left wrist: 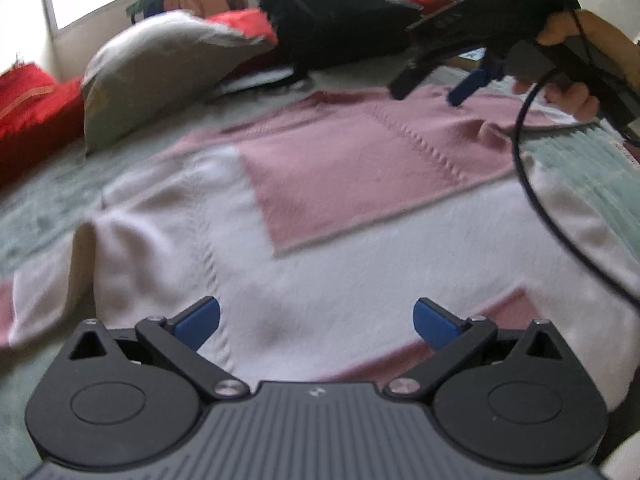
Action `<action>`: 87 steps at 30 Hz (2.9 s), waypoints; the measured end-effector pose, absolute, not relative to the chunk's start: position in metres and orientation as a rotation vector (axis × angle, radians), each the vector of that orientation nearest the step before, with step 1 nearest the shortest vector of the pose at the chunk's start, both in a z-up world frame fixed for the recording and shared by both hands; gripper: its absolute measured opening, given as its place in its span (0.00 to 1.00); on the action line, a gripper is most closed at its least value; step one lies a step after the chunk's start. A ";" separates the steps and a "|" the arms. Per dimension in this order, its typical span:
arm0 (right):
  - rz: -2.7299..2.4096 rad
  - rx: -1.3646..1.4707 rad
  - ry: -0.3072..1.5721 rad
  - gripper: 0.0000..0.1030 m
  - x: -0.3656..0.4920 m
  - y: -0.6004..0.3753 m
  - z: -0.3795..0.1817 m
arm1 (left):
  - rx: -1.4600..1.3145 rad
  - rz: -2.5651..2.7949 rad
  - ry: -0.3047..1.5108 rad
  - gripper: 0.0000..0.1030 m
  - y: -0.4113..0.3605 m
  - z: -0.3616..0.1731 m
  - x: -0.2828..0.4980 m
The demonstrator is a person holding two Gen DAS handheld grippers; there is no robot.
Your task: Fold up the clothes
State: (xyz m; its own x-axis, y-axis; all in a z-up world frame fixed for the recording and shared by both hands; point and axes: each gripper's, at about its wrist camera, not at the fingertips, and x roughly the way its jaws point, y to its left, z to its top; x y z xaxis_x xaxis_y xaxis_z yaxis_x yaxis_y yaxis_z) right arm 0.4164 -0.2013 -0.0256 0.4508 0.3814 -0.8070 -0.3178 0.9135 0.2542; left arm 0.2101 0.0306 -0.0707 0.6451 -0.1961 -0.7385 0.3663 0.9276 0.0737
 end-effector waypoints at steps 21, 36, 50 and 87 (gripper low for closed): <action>0.148 0.093 0.947 1.00 0.519 -0.204 -0.052 | 0.117 -0.369 0.775 0.99 0.040 -0.073 0.207; 0.313 0.013 1.023 1.00 0.495 -0.143 -0.054 | 0.100 -0.406 0.791 0.99 0.034 -0.085 0.211; 0.368 -0.027 0.889 1.00 0.426 -0.191 -0.010 | 0.109 -0.406 0.771 0.99 0.040 -0.084 0.208; 0.357 0.113 0.761 1.00 0.226 -0.223 -0.066 | -0.152 -0.313 0.883 0.98 0.069 -0.085 0.405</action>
State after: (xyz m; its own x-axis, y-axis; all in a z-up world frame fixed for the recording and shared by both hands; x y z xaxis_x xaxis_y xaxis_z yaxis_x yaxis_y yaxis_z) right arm 0.2257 -0.2227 -0.0657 0.6675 0.3559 -0.6541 -0.2749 0.9341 0.2277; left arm 0.4049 0.0695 -0.0853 0.5931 -0.3305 -0.7342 0.2065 0.9438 -0.2581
